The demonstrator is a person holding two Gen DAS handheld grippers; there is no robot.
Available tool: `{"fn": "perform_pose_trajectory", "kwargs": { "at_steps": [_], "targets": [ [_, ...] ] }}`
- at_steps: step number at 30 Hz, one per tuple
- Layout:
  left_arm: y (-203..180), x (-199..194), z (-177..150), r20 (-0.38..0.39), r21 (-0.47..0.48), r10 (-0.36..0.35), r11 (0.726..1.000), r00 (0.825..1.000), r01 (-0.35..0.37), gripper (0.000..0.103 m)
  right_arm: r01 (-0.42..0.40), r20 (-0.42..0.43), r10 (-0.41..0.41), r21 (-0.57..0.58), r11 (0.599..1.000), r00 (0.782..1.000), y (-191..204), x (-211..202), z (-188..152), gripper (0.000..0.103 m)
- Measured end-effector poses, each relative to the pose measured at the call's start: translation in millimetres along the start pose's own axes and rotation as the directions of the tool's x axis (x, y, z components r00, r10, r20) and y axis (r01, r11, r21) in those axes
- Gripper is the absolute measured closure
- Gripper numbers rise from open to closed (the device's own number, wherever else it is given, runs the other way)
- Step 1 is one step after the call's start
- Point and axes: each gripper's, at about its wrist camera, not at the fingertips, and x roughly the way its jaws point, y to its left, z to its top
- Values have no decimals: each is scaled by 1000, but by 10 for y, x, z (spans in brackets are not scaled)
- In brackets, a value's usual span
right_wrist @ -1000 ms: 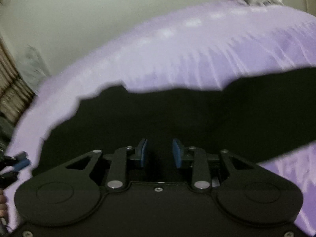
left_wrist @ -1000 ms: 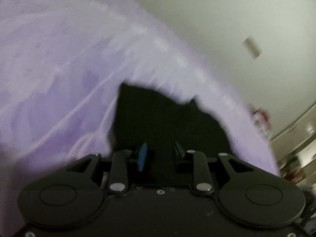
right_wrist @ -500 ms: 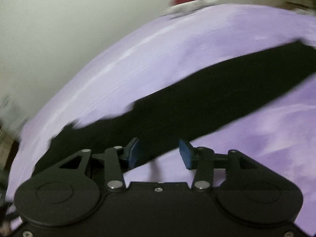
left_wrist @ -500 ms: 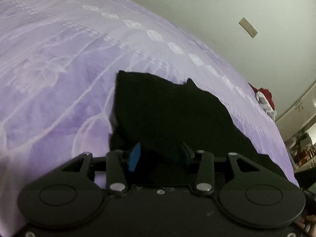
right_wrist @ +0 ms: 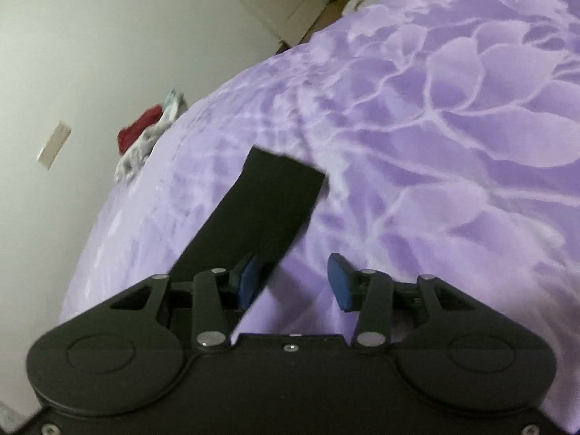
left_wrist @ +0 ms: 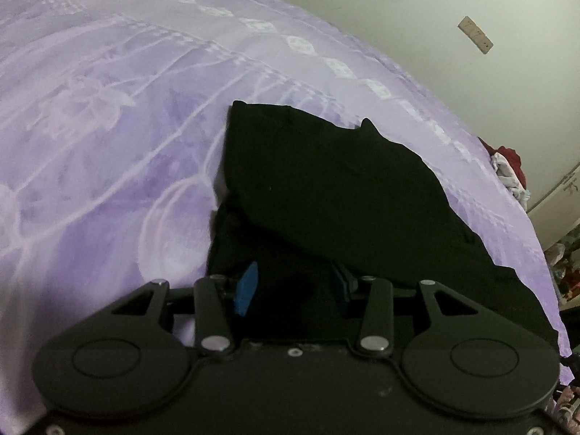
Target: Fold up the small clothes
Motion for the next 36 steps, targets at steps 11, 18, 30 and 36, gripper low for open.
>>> {"fn": "perform_pose_trajectory", "kwargs": {
  "at_steps": [11, 18, 30, 36],
  "targets": [
    [-12, 15, 7, -2, 6, -8, 1000, 1000, 8, 60, 15, 20, -15, -45, 999, 1000, 129, 199, 196, 103],
    [92, -77, 10, 10, -16, -32, 999, 999, 32, 60, -152, 37, 162, -189, 970, 986, 789, -204, -39, 103],
    [208, -303, 15, 38, -63, -59, 996, 998, 61, 60, -811, -487, 664, -193, 552, 568, 3309, -867, -2445, 103],
    [247, -397, 77, 60, -65, -61, 996, 996, 65, 60, -799, -688, 461, -299, 522, 560, 3769, -858, -3793, 63]
  ]
}}
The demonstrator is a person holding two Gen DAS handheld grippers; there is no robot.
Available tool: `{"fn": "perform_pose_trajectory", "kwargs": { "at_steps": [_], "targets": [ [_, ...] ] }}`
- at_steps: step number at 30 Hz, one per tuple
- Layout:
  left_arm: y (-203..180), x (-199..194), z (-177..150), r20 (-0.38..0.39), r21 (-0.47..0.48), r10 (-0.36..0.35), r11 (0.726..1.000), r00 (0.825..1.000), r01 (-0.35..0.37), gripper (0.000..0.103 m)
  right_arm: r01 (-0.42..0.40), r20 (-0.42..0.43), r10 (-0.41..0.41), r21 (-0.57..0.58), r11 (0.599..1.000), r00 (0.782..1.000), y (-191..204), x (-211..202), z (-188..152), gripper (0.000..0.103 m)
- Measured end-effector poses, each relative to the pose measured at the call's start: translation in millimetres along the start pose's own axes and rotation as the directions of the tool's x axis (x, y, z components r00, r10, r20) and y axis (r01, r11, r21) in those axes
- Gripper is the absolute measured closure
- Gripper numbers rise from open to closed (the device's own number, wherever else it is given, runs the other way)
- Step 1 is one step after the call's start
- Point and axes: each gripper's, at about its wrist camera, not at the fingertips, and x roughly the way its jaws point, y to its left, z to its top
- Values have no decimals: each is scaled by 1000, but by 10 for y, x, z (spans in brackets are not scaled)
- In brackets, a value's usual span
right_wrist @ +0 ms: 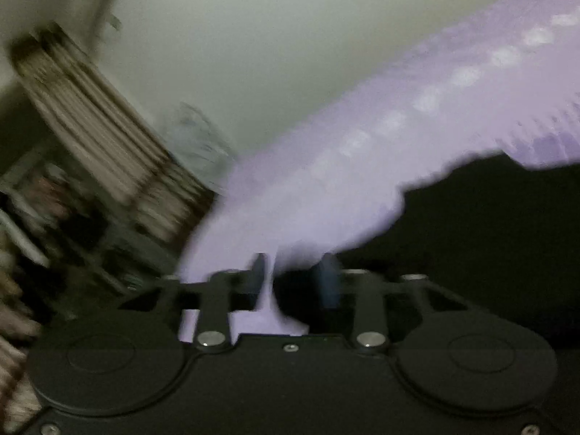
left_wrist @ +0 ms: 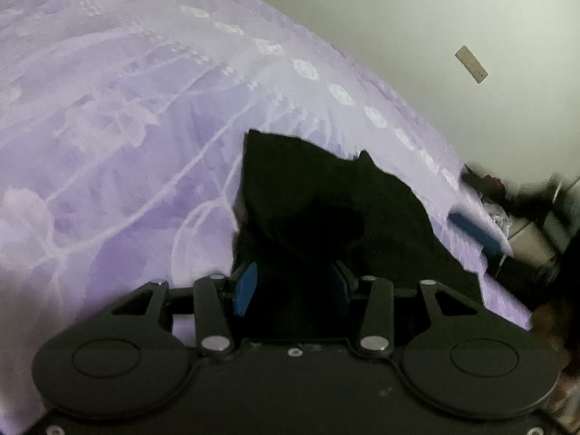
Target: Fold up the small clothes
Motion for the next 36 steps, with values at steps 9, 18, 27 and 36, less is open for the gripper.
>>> {"fn": "perform_pose_trajectory", "kwargs": {
  "at_steps": [9, 18, 27, 36],
  "targets": [
    [85, 106, 187, 70, -56, 0, 998, 998, 4, 60, 193, 102, -219, 217, 957, 970, -1091, -965, -86, 64],
    [-233, 654, 490, 50, 24, 31, 999, 998, -33, 60, 246, 98, -291, 324, 914, 952, -1562, -1488, -235, 64],
    [-207, 820, 496, 36, 40, 16, 999, 999, -17, 98, 275, 56, -344, 489, 828, 937, -1884, -1350, -323, 64],
    [-37, 666, 580, 107, -26, -1, 1000, 994, 4, 102, 255, 142, -403, 576, 777, 904, -2012, -1523, -322, 103]
  ]
}}
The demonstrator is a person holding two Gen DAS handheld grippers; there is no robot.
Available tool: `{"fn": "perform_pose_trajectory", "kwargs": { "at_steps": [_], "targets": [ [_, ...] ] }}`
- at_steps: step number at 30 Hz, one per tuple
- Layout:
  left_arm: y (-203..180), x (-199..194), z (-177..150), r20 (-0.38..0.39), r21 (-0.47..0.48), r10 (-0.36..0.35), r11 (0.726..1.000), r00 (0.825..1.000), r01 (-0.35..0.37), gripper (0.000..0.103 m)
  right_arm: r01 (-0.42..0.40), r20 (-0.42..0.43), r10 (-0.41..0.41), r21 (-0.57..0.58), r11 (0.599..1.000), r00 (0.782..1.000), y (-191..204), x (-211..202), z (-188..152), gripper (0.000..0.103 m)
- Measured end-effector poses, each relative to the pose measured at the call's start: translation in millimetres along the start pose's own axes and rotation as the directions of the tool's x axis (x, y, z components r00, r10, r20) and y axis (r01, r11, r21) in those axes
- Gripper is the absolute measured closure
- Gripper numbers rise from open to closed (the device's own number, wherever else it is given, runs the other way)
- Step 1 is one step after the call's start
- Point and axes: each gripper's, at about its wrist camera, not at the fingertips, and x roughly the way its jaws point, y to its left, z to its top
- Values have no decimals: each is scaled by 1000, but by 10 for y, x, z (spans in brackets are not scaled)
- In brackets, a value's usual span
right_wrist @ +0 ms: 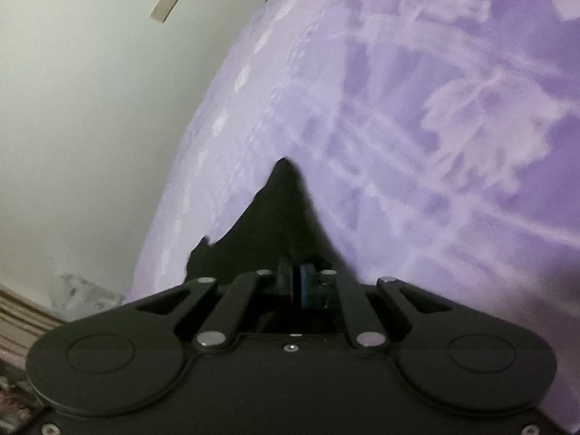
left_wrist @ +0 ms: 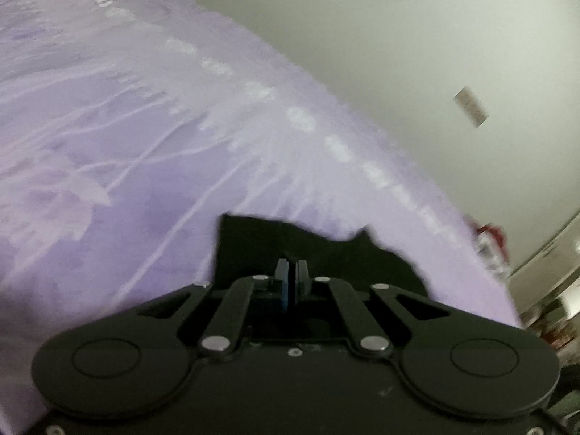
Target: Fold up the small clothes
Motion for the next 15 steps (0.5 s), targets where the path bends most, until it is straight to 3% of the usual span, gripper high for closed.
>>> {"fn": "perform_pose_trajectory", "kwargs": {
  "at_steps": [3, 4, 5, 7, 9, 12, 15],
  "targets": [
    [103, 103, -58, -40, 6, 102, 995, 994, -101, 98, 43, -61, -41, 21, 999, 997, -155, 91, 5, 103],
    [150, 83, -68, -33, -15, 130, 991, 991, -131, 88, 39, -63, -38, 24, 999, 997, -193, 89, -1, 103],
    [201, 54, -66, -35, -44, 136, 989, 990, -138, 66, 32, -60, -31, 13, 999, 998, -205, 74, -5, 103],
    [336, -81, -68, -24, -131, 72, 989, 997, -74, 51, 32, -68, -33, -22, 999, 997, -170, 16, 6, 103],
    [400, -205, -93, -15, -153, 5, 988, 1000, -7, 51, 29, -67, -33, -63, 998, 997, -127, -79, 35, 96],
    [415, -307, -165, -38, -143, -46, 989, 998, 40, 51, 44, 4, -43, -140, 989, 999, -4, -221, 105, 72],
    [402, -292, -214, -63, -114, -43, 993, 997, 36, 51, 51, 47, -43, -175, 983, 998, 94, -181, 237, 69]
  ]
}}
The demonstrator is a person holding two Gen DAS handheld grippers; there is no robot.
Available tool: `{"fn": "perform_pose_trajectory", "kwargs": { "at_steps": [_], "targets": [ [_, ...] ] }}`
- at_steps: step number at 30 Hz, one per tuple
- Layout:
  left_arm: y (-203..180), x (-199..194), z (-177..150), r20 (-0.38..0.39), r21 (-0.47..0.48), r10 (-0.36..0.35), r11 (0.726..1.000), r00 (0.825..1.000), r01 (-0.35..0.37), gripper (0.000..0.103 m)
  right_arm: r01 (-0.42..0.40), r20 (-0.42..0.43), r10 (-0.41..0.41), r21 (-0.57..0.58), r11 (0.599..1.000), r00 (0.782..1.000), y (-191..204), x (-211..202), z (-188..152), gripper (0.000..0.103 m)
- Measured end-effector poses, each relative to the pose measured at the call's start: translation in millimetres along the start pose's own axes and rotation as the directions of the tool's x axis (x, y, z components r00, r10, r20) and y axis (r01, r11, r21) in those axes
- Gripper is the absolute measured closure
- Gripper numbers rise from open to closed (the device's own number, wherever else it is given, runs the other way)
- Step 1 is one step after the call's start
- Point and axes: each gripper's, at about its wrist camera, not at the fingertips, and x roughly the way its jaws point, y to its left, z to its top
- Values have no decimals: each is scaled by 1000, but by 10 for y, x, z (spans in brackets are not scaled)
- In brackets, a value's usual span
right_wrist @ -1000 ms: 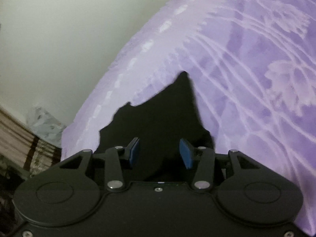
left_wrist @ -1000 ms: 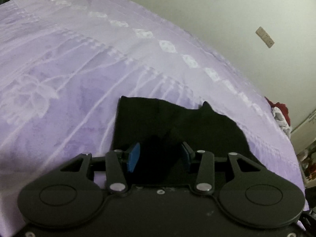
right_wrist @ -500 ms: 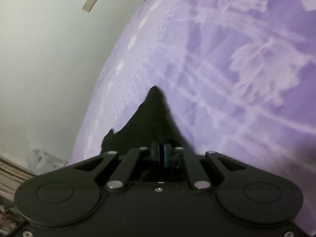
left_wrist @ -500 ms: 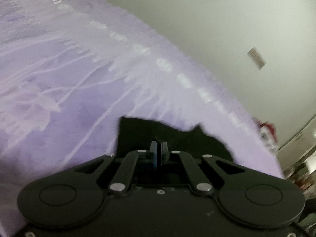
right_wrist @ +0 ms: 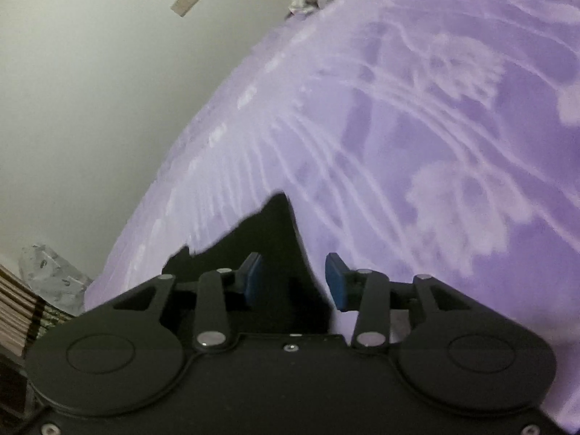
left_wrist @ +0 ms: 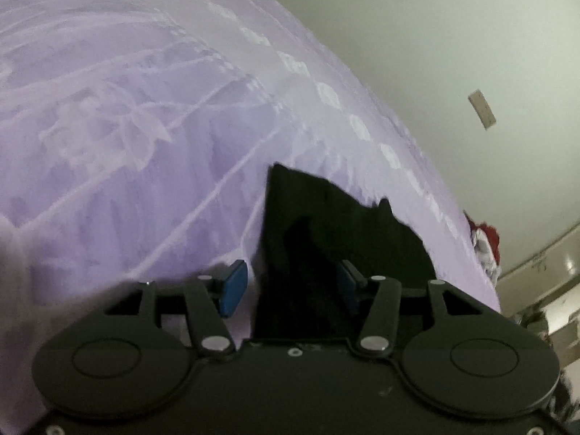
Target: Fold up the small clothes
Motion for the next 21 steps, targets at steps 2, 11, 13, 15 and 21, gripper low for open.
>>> {"fn": "perform_pose_trajectory", "kwargs": {
  "at_steps": [2, 11, 13, 15, 21],
  "targets": [
    [-43, 46, -24, -2, 12, 11, 1000, 1000, -11, 52, 14, -10, -14, -13, 1000, 1000, 31, 158, 82, 69],
    [-217, -10, -101, 42, 89, 55, 994, 998, -59, 68, 68, -94, -78, -105, 992, 993, 197, 774, 216, 68],
    [-247, -35, -114, 53, 90, 53, 994, 997, -57, 68, 69, -94, -80, -109, 992, 992, 201, 792, 212, 67],
    [-255, -5, -116, 27, 81, 34, 996, 999, -36, 71, 66, -93, -77, -116, 991, 993, 210, 796, 193, 67],
    [-281, 142, -141, -7, 88, 55, 995, 998, -55, 99, 63, -102, -80, -157, 986, 992, 275, 840, 145, 67]
  ]
}}
